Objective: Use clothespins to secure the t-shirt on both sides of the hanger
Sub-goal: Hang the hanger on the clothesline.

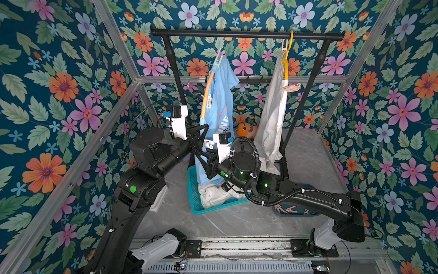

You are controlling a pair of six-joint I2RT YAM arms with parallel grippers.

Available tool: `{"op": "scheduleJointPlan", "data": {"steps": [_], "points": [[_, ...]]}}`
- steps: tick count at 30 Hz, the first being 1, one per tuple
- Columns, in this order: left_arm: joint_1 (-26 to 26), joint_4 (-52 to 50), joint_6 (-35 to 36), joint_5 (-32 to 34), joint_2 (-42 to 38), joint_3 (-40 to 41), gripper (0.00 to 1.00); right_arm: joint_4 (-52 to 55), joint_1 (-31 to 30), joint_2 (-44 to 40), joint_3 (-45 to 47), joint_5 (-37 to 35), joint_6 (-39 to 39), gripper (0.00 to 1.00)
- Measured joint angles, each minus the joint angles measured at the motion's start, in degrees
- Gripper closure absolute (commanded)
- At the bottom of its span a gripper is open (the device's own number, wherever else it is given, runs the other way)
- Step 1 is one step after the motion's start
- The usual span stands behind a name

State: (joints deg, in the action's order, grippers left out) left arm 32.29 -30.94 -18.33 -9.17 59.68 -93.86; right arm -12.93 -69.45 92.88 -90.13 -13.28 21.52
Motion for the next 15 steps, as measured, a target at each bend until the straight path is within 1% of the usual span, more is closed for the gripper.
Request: {"op": "scheduleJointPlan", "data": {"steps": [2, 5, 10, 14, 15], "points": [[-0.04, -0.81, -0.57, 0.09, 0.07, 0.04, 1.0, -0.22, 0.02, 0.02, 0.31, 1.29, -1.66, 1.0], [-0.04, -1.18, 0.92, -0.68, 0.0, 0.17, 1.0, -1.77, 0.2, -0.22, 1.53, 2.78, -2.29, 1.0], [0.0, 0.04, 0.5, -0.9, -0.42, 1.14, 1.0, -5.03, 0.2, -1.05, 3.82, 2.75, -3.39, 1.0], [0.07, 1.86, 0.31, -1.7, -1.05, 2.23, 1.0, -5.31, 0.31, -2.14, 4.81, 2.93, -4.48, 1.0], [0.07, 2.21, 0.22, -1.9, -1.2, 2.32, 0.9, -5.18, 0.37, -2.4, 4.85, 3.26, -4.85, 1.0]]}}
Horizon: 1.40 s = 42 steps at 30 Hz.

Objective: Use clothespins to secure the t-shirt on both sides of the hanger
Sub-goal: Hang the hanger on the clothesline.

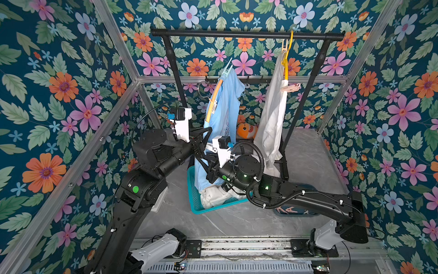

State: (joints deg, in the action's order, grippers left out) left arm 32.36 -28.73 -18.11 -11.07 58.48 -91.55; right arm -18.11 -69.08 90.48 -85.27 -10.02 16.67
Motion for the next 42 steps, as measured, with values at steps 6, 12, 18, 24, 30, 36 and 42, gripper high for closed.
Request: {"op": "scheduleJointPlan", "data": {"steps": [6, 12, 18, 24, 30, 36, 42], "points": [[-0.07, 4.22, 0.46, -0.13, -1.46, 0.55, 0.67, 1.18, 0.26, -2.03, 0.28, 1.14, -0.42, 1.0], [-0.09, 7.87, 1.36, 0.9, -2.49, 0.68, 0.59, 1.62, 1.29, -4.02, 0.92, 0.81, -0.94, 1.0], [-0.07, 8.98, 3.1, 2.23, -4.17, 0.96, 0.45, 2.67, 3.08, -4.96, 0.92, 2.54, -1.57, 1.0], [-0.07, 15.5, 5.11, 3.96, -11.47, 6.1, 0.35, 5.62, 7.34, -6.14, -0.61, 5.22, 1.05, 1.0], [-0.07, 20.15, 6.71, 8.09, -15.39, 11.37, 0.35, 8.28, 12.74, -6.69, -3.04, 9.94, 6.62, 1.0], [-0.07, 20.74, 8.11, 8.68, -15.41, 14.4, 0.35, 10.47, 16.04, -5.6, -7.23, 14.78, 9.35, 1.0], [-0.07, 21.0, 9.51, 10.38, -15.45, 17.29, 0.36, 12.37, 18.91, -3.28, -11.34, 18.25, 10.84, 1.0]]}}
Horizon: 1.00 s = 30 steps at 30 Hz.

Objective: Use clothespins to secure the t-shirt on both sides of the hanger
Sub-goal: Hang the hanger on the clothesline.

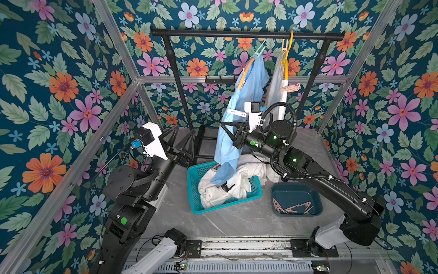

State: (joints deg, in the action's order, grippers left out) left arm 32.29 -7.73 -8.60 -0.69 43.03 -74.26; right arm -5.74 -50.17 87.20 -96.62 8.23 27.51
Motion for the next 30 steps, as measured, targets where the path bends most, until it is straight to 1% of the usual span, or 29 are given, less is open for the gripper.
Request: {"op": "scheduleJointPlan", "data": {"steps": [5, 15, 17, 22, 30], "points": [[0.0, 0.09, 1.07, 0.9, 0.17, 1.77, 0.39, -0.09, 1.73, 2.1, -3.17, 2.64, 1.25, 1.0], [0.0, 0.13, 2.6, 2.25, 0.57, 3.67, 0.4, -0.2, 6.86, 8.2, -12.26, 7.02, 6.54, 1.0], [0.0, 0.13, 2.73, 2.43, 0.55, 4.02, 0.4, -1.38, 7.32, 9.9, -13.99, 8.09, 7.21, 1.0], [0.0, 0.11, 3.1, 2.62, 0.22, 4.79, 0.4, -0.35, 8.7, 13.57, -18.14, 10.21, 9.57, 1.0], [0.0, -0.02, 3.17, 3.17, -0.52, 5.77, 0.4, 0.07, 9.6, 16.31, -23.98, 12.2, 11.19, 1.0]]}}
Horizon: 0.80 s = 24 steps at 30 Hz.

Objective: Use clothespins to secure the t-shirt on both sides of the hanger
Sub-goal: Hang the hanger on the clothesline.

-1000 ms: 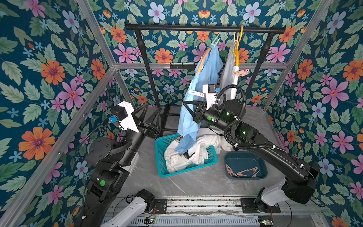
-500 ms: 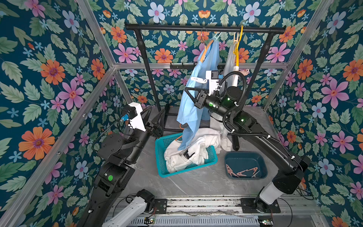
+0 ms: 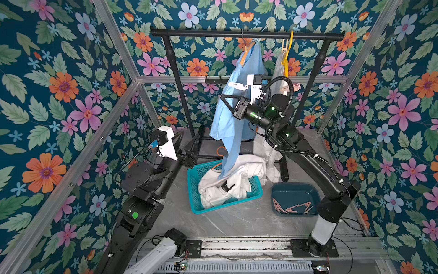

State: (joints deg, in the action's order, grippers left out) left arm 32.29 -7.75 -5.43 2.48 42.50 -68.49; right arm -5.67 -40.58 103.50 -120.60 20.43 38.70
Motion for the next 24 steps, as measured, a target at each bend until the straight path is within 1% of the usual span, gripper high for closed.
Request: {"op": "scheduleJointPlan", "data": {"steps": [4, 16, 24], "points": [[0.0, -0.02, 0.04, 0.33, -0.11, 0.15, 0.4, -0.2, 0.76, 1.05, -1.38, 1.38, 1.11, 1.0], [0.0, -0.02, 0.46, 0.52, 0.61, 0.59, 0.4, -0.15, 4.74, 1.86, -4.07, 2.01, 5.77, 1.0], [0.0, -0.02, 0.46, 0.52, 1.27, 0.52, 0.4, -0.09, 5.7, 1.31, -1.09, 2.19, 7.61, 1.0]]}}
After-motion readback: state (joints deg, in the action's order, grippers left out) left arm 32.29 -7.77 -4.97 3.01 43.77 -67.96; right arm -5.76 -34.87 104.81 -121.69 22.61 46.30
